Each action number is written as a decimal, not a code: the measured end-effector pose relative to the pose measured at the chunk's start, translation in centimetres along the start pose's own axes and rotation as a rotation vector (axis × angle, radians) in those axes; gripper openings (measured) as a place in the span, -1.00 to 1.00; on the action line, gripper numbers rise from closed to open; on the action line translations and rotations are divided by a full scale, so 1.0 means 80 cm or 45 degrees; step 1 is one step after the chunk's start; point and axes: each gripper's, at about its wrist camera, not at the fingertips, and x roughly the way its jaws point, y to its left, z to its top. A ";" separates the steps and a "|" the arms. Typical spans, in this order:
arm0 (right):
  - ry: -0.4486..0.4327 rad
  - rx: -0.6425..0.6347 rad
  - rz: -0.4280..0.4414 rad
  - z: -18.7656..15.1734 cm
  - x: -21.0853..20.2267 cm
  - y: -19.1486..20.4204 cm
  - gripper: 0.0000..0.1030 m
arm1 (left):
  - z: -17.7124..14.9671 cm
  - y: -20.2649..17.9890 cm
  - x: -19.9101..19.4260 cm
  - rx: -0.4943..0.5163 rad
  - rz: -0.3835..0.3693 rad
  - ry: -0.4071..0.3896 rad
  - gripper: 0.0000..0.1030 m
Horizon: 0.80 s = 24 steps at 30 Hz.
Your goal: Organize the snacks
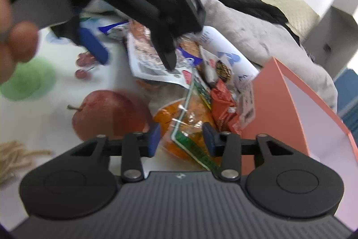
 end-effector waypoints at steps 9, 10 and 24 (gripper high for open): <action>-0.002 -0.024 0.007 0.004 -0.018 -0.002 -0.60 | -0.011 -0.011 -0.004 0.030 0.029 -0.056 -0.65; -0.006 -0.029 0.003 0.006 -0.021 -0.003 -0.64 | -0.011 -0.011 -0.007 0.030 0.023 -0.064 -0.71; 0.004 -0.031 0.000 0.007 -0.070 -0.018 -0.86 | -0.064 -0.007 -0.064 -0.025 -0.033 -0.105 -0.79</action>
